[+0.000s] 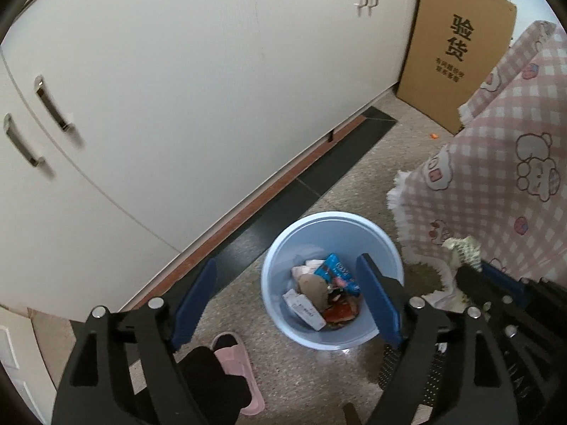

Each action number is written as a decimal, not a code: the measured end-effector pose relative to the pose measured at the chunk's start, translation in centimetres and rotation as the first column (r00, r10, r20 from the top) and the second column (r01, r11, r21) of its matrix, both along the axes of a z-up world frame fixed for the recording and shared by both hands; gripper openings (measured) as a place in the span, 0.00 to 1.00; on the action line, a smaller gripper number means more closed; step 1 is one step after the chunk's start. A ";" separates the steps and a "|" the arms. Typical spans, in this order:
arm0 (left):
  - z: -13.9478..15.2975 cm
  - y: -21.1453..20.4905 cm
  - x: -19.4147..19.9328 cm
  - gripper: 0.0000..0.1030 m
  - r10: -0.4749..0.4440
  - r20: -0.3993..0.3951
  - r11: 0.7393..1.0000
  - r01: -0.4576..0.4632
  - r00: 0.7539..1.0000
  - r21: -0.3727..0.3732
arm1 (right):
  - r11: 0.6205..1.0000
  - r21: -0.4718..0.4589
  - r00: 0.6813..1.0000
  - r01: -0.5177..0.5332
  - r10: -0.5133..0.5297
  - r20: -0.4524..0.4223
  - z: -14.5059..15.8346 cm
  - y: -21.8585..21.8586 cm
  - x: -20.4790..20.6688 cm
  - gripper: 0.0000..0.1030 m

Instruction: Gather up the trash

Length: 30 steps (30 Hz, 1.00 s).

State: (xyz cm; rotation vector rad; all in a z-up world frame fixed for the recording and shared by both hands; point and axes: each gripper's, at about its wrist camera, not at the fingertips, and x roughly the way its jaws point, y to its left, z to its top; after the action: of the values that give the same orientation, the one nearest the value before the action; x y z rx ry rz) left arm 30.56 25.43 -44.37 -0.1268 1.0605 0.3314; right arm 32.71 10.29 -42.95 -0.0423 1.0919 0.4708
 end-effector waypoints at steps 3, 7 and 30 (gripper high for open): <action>-0.4 0.6 -0.5 0.77 0.028 -0.010 0.999 -0.028 1.000 0.020 | 1.000 0.006 1.000 -0.009 0.009 0.003 0.0 0.3 0.2 0.12; -0.8 1.2 -0.8 0.77 0.054 -0.024 0.998 -0.053 0.998 0.035 | 1.000 0.018 1.000 -0.021 0.021 0.022 0.3 0.9 0.7 0.13; 7.2 1.5 -3.0 0.81 0.067 0.090 0.995 -0.074 0.994 0.073 | 0.999 -0.049 0.978 -0.022 0.032 0.207 7.4 0.8 -1.7 0.57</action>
State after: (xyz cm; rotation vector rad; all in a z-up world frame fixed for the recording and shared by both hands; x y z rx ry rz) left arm 27.54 26.96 -37.14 -0.1099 0.9571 0.4258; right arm 31.01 11.07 -35.51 -0.1450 0.8976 0.4547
